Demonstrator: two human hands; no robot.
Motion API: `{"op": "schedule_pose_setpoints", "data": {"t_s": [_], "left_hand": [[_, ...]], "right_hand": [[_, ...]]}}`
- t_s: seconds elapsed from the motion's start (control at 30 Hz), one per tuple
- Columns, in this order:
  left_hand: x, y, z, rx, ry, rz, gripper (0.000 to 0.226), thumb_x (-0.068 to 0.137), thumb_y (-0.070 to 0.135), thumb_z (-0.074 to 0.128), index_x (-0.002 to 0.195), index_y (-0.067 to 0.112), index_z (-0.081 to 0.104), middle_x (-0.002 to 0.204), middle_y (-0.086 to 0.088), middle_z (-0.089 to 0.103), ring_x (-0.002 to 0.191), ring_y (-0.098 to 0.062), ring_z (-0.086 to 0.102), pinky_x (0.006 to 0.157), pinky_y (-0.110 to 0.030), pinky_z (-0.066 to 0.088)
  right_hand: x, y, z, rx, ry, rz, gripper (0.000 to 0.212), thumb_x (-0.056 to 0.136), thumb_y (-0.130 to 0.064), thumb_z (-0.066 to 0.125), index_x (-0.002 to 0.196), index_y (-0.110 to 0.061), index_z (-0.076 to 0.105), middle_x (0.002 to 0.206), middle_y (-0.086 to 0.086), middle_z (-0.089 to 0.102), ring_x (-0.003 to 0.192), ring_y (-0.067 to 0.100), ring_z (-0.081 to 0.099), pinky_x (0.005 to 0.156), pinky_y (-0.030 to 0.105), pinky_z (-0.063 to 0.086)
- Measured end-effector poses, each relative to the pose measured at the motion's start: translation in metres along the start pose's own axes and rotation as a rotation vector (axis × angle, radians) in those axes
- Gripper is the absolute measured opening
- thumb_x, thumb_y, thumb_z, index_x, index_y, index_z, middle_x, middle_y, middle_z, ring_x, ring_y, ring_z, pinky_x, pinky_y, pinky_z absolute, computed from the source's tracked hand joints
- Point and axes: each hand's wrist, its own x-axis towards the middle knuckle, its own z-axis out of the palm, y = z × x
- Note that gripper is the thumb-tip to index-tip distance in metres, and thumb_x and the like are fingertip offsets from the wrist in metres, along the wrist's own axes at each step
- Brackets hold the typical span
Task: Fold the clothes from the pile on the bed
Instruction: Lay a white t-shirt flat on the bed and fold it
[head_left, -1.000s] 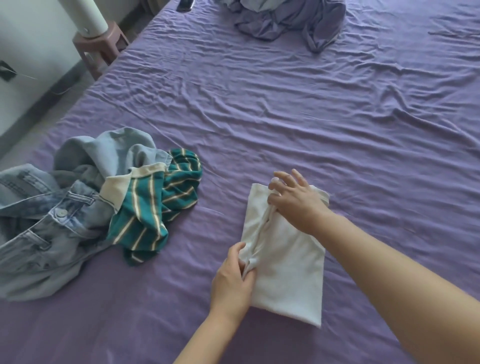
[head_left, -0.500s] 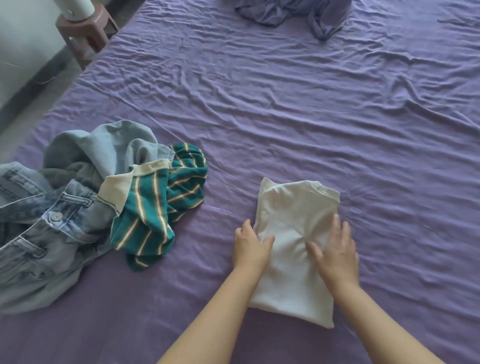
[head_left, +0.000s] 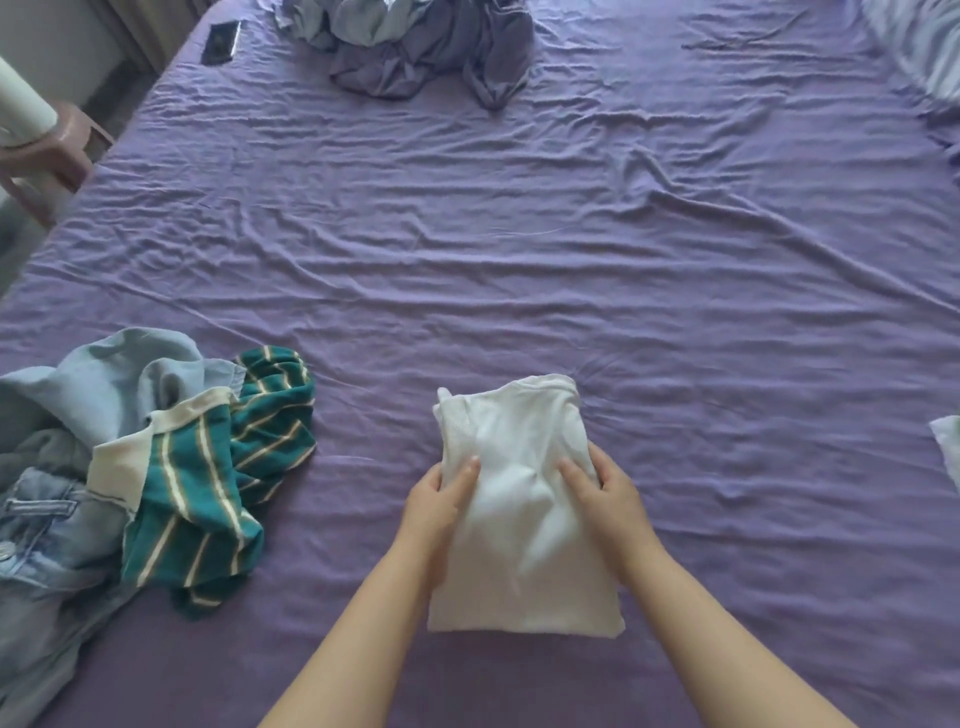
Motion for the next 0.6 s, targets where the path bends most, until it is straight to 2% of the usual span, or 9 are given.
{"op": "schedule_pose_setpoints", "data": {"t_s": [0.13, 0.2, 0.3, 0.4, 0.53, 0.6], "left_hand": [[-0.026, 0.015, 0.036, -0.057, -0.122, 0.028, 0.022, 0.090, 0.029, 0.061, 0.104, 0.012, 0.065, 0.096, -0.013, 0.073, 0.080, -0.028, 0.070, 0.070, -0.042, 0.057], [-0.039, 0.022, 0.063, -0.072, -0.165, 0.048, 0.021, 0.090, 0.026, 0.060, 0.104, 0.011, 0.064, 0.094, -0.013, 0.073, 0.077, -0.026, 0.069, 0.067, -0.039, 0.057], [-0.059, 0.028, 0.116, -0.083, -0.240, 0.076, 0.017, 0.092, 0.023, 0.057, 0.102, 0.011, 0.064, 0.087, -0.009, 0.074, 0.071, -0.020, 0.070, 0.060, -0.031, 0.058], [-0.080, 0.030, 0.177, -0.094, -0.331, 0.050, 0.018, 0.094, 0.022, 0.055, 0.106, 0.012, 0.063, 0.092, -0.008, 0.073, 0.074, -0.019, 0.070, 0.065, -0.033, 0.058], [-0.106, 0.022, 0.267, -0.078, -0.460, -0.011, 0.019, 0.095, 0.022, 0.052, 0.111, 0.016, 0.061, 0.096, -0.006, 0.072, 0.075, -0.018, 0.069, 0.065, -0.032, 0.058], [-0.118, 0.015, 0.314, -0.075, -0.519, -0.030, 0.020, 0.096, 0.022, 0.050, 0.113, 0.018, 0.060, 0.099, -0.006, 0.072, 0.078, -0.018, 0.069, 0.066, -0.032, 0.059]], "right_hand": [[-0.011, -0.015, -0.055, 0.117, -0.067, -0.036, 0.018, 0.093, -0.022, 0.055, 0.101, -0.033, 0.067, 0.095, -0.007, 0.073, 0.080, 0.006, 0.068, 0.064, 0.021, 0.051], [-0.016, -0.023, -0.089, 0.157, -0.059, -0.062, 0.017, 0.093, -0.020, 0.055, 0.099, -0.030, 0.068, 0.092, -0.005, 0.073, 0.077, 0.008, 0.068, 0.059, 0.019, 0.051], [-0.023, -0.031, -0.147, 0.152, -0.002, -0.099, 0.018, 0.092, -0.026, 0.057, 0.106, -0.034, 0.065, 0.099, -0.009, 0.072, 0.087, 0.008, 0.068, 0.070, 0.023, 0.053], [-0.029, -0.033, -0.213, 0.130, 0.030, -0.121, 0.026, 0.093, -0.030, 0.055, 0.119, -0.034, 0.060, 0.111, -0.009, 0.069, 0.100, 0.011, 0.065, 0.086, 0.032, 0.052], [-0.044, -0.028, -0.314, 0.113, 0.087, -0.150, 0.031, 0.093, -0.031, 0.054, 0.124, -0.034, 0.056, 0.111, -0.010, 0.068, 0.096, 0.006, 0.066, 0.077, 0.019, 0.052], [-0.051, -0.022, -0.365, 0.069, 0.105, -0.164, 0.034, 0.093, -0.035, 0.053, 0.126, -0.038, 0.053, 0.113, -0.013, 0.066, 0.099, 0.004, 0.065, 0.081, 0.021, 0.050]]}}
